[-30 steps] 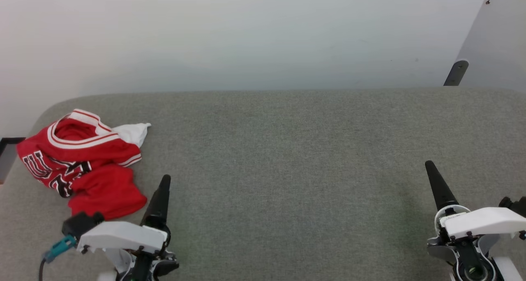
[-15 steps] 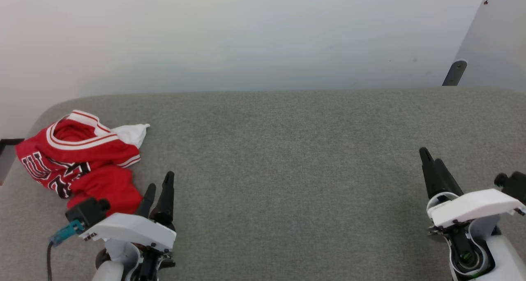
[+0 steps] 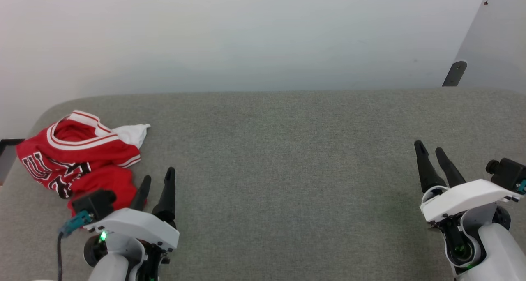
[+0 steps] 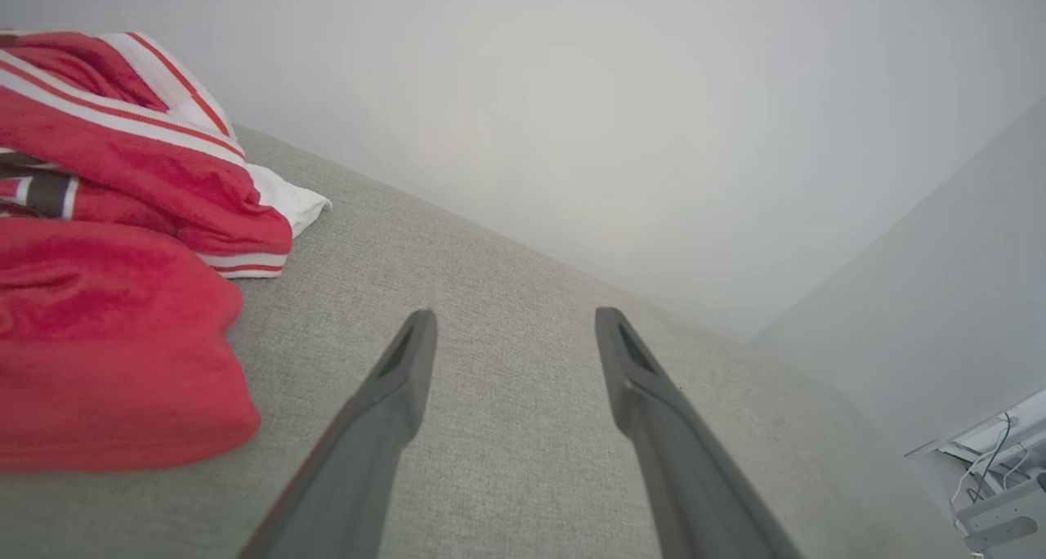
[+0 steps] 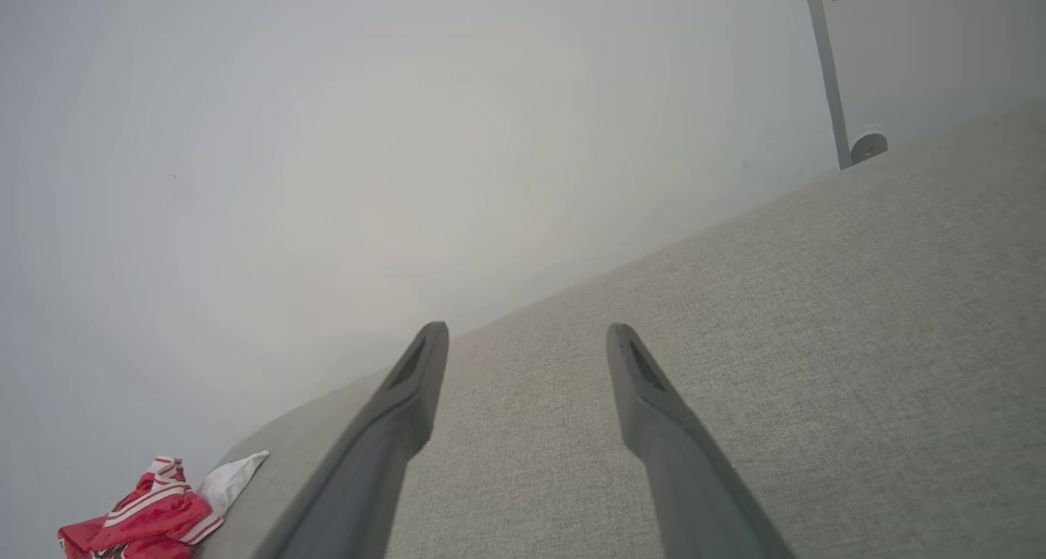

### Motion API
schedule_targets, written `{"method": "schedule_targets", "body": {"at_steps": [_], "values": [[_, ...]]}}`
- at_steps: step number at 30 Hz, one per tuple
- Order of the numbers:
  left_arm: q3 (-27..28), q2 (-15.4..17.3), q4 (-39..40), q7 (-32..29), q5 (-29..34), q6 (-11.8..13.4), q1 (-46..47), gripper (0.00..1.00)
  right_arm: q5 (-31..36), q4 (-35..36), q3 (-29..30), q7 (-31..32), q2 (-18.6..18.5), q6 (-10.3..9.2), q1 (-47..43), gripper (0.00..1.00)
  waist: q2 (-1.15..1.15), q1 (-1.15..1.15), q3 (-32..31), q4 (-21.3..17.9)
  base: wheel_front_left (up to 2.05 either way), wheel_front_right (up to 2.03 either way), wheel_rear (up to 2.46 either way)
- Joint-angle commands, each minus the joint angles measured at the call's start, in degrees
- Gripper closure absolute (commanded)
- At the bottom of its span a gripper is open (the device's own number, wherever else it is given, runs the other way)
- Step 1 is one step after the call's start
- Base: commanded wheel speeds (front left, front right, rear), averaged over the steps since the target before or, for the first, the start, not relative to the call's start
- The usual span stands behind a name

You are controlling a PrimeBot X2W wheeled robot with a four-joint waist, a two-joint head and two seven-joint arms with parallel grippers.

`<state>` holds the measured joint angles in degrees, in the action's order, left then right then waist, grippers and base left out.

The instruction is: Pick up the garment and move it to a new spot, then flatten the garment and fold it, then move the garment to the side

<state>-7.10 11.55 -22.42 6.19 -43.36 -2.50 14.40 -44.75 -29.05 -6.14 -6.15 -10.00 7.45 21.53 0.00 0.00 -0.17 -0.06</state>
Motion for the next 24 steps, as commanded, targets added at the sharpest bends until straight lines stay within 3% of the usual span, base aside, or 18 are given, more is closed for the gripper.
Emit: {"method": "schedule_targets", "body": {"at_steps": [1,24], "values": [[-0.3,0.7,0.3,0.7,2.0,0.3,1.7,0.0,1.8,0.0,-0.5,-0.7,-0.5,0.03,2.0,0.0,0.0,0.0,0.0,0.0,0.0,0.0,0.0],[-2.5,1.7,-2.3,4.3,16.9,0.8,3.7,0.0,14.8,-4.2,-1.9,-4.3,-2.2,0.04,6.0,0.0,0.0,0.0,-0.3,-0.1,0.0,0.0,0.0]]}}
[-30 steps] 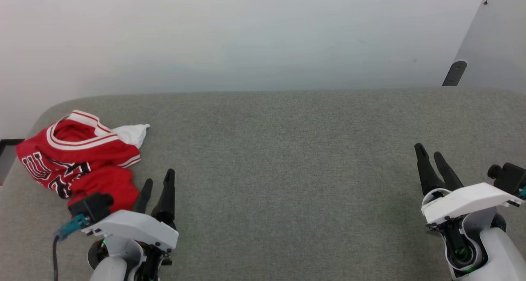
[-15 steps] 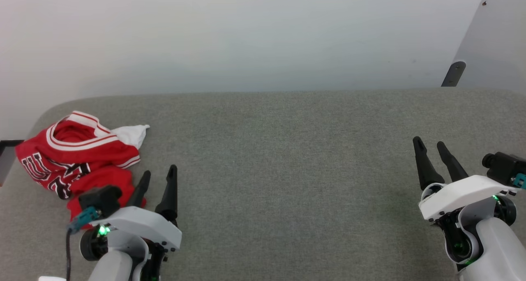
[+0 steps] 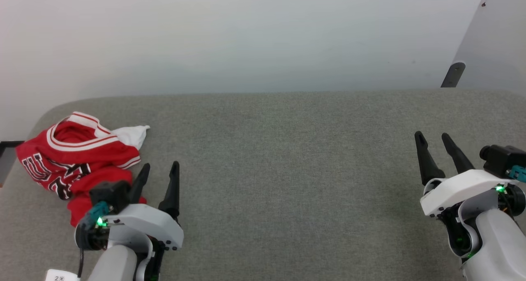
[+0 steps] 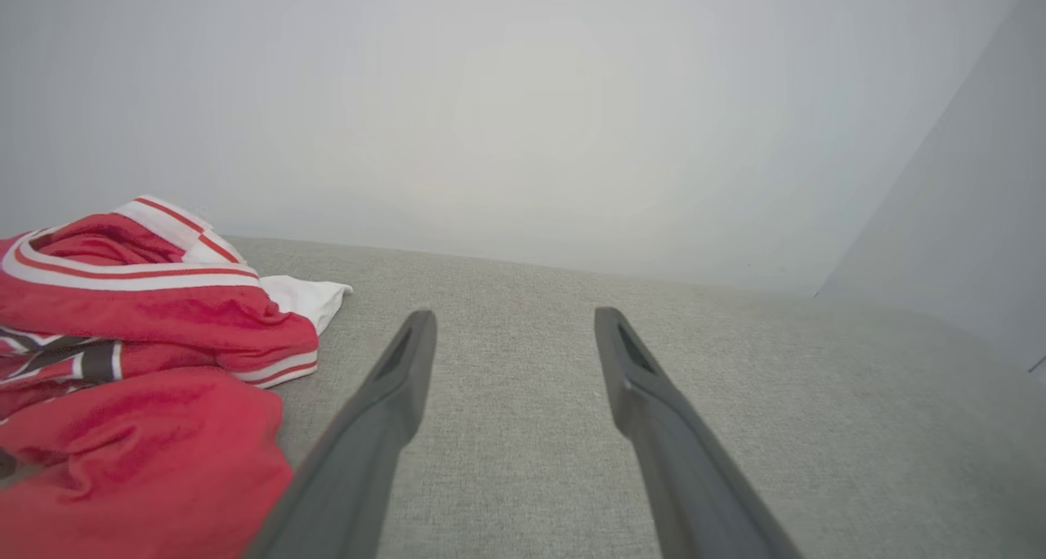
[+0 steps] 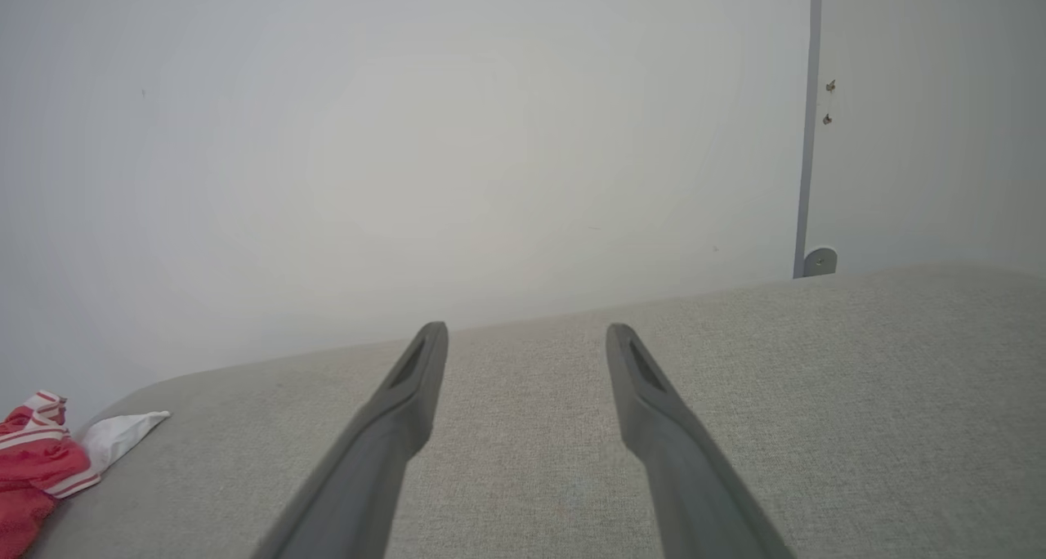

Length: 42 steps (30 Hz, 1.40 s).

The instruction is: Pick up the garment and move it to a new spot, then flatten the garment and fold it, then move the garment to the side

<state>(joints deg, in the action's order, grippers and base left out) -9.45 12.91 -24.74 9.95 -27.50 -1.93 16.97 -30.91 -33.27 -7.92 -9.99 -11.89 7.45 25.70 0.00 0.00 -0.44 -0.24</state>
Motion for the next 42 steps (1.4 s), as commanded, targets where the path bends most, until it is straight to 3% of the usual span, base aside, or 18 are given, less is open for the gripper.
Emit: {"method": "schedule_targets", "body": {"at_steps": [1,42], "values": [[-0.3,0.3,-0.3,0.6,1.5,0.1,1.2,0.0,1.2,-0.3,0.0,-0.6,-0.3,0.04,1.8,0.0,0.0,0.0,-0.1,0.1,0.0,0.0,0.0],[1.1,-0.1,-10.4,5.2,14.8,-1.4,5.2,0.0,12.0,-5.9,0.6,-5.2,-1.2,0.05,3.8,0.0,0.0,0.0,-1.5,0.2,0.0,0.0,0.0]]}}
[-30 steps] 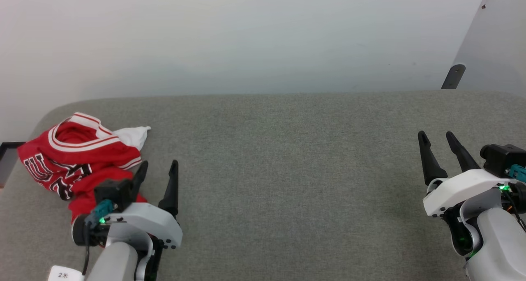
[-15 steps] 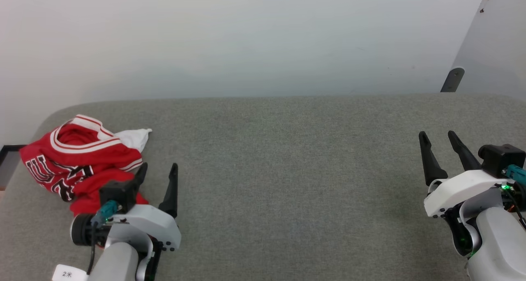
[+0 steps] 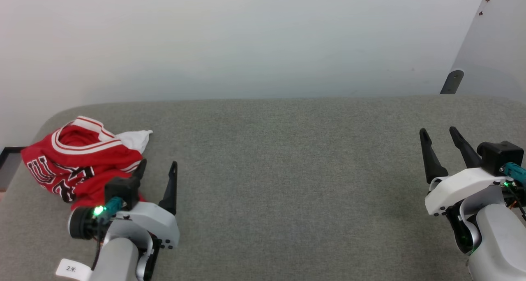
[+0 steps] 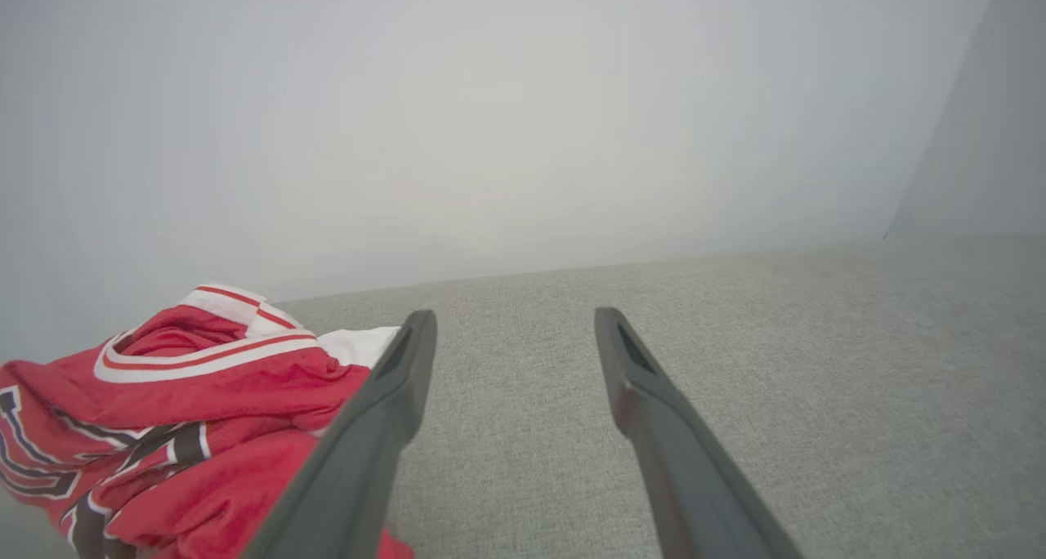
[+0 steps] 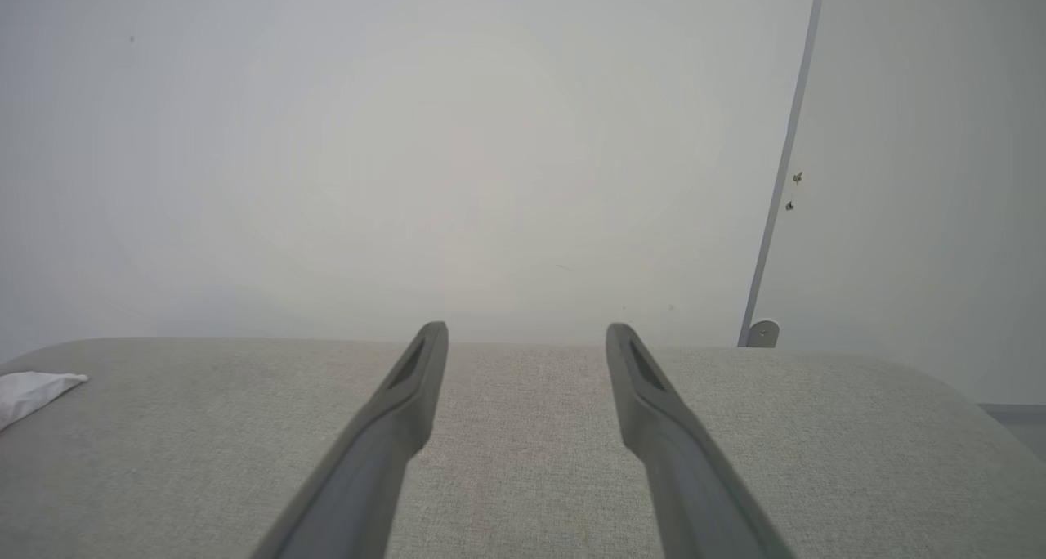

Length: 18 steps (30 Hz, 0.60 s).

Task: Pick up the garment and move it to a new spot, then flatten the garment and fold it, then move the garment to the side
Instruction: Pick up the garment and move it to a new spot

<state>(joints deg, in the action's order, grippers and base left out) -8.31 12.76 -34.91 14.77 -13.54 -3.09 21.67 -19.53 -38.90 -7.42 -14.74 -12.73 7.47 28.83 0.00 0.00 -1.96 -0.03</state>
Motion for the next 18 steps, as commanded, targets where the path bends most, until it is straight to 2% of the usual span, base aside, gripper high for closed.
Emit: {"method": "schedule_targets", "body": {"at_steps": [1,18], "values": [[-0.2,0.0,-0.5,0.4,0.9,-0.4,0.5,0.0,0.9,-0.4,0.1,-0.5,-0.4,0.04,0.8,0.0,0.0,0.0,0.0,0.0,0.0,0.0,0.0],[1.6,-0.8,-1.0,0.4,-0.1,-1.1,-0.4,0.0,-2.1,-0.2,1.6,-0.5,0.3,0.04,-1.1,0.0,0.0,0.0,-0.2,0.5,0.0,0.0,0.0]]}}
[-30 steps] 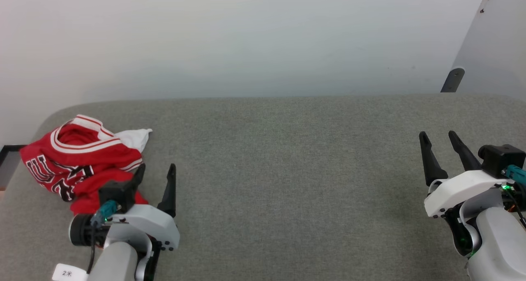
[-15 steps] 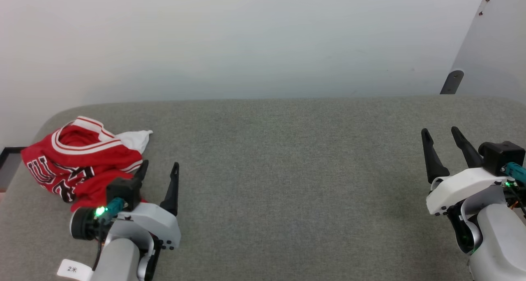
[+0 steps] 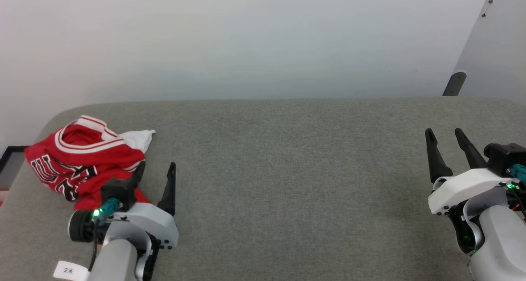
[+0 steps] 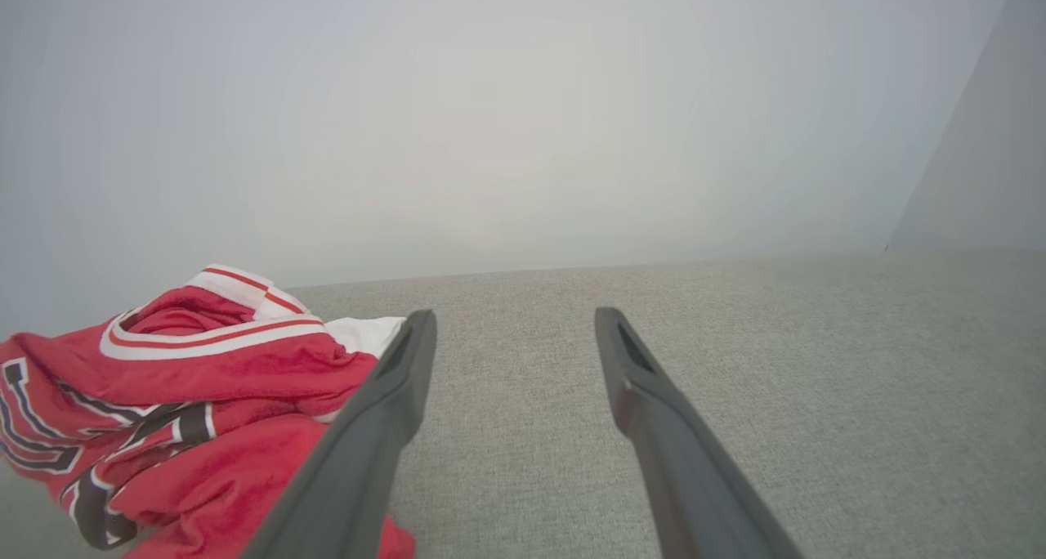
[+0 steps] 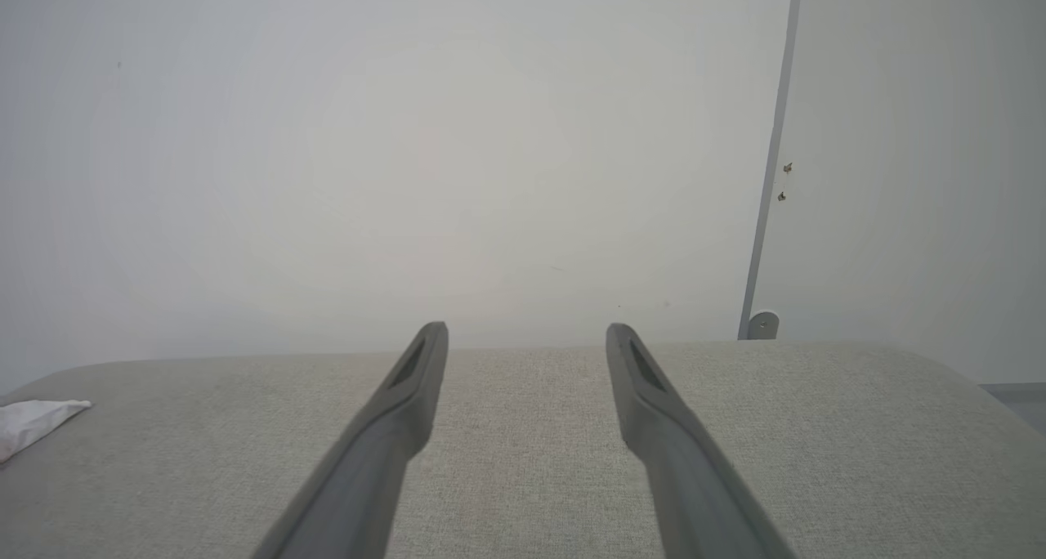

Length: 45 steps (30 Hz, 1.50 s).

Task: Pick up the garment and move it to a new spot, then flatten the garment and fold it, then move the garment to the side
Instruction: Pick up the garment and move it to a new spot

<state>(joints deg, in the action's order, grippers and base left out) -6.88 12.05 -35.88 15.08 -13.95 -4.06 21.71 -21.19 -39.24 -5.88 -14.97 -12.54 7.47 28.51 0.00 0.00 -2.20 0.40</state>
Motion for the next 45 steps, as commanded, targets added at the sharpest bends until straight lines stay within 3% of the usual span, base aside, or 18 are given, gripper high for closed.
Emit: {"method": "schedule_targets", "body": {"at_steps": [1,8,16,23,31,41,45], "values": [[0.2,-0.1,-0.1,0.1,0.3,-0.2,-0.4,0.0,-0.5,0.1,0.2,-0.3,0.2,0.04,-0.9,0.0,0.0,0.0,0.0,0.2,0.0,0.0,0.0],[0.7,-0.5,0.3,0.1,0.2,0.2,-1.1,0.0,-1.5,0.9,-1.2,-0.3,0.6,0.04,-1.5,0.0,0.0,0.0,0.0,2.2,0.0,0.0,0.0],[1.4,-0.3,0.8,0.1,0.6,1.0,-2.5,0.0,-3.0,1.7,-3.3,-0.3,1.0,0.04,-2.5,0.0,0.0,0.0,0.2,8.1,0.0,0.0,0.0],[1.8,-0.3,1.0,0.1,0.9,1.7,-3.1,0.0,-4.2,2.1,-6.2,-0.3,1.5,0.04,-3.4,0.0,0.0,0.0,0.1,16.2,0.0,0.0,0.0],[2.0,-0.6,1.9,0.1,1.1,2.6,-4.3,0.0,-5.4,2.2,-9.2,-0.3,2.8,0.04,-3.6,0.0,0.0,0.0,-0.2,28.0,0.0,0.0,0.0],[8.8,-1.7,11.3,0.1,-1.9,6.7,-10.8,0.0,-8.2,-0.9,-21.0,-0.2,5.8,0.02,5.7,0.0,0.0,0.0,4.8,31.2,0.0,0.0,0.0],[10.0,-2.4,14.3,0.1,-2.1,7.2,-13.3,0.0,-10.3,-1.6,-24.4,-0.2,5.9,0.02,7.6,0.0,0.0,0.0,5.3,31.3,-0.13,-0.13,-0.13]]}}
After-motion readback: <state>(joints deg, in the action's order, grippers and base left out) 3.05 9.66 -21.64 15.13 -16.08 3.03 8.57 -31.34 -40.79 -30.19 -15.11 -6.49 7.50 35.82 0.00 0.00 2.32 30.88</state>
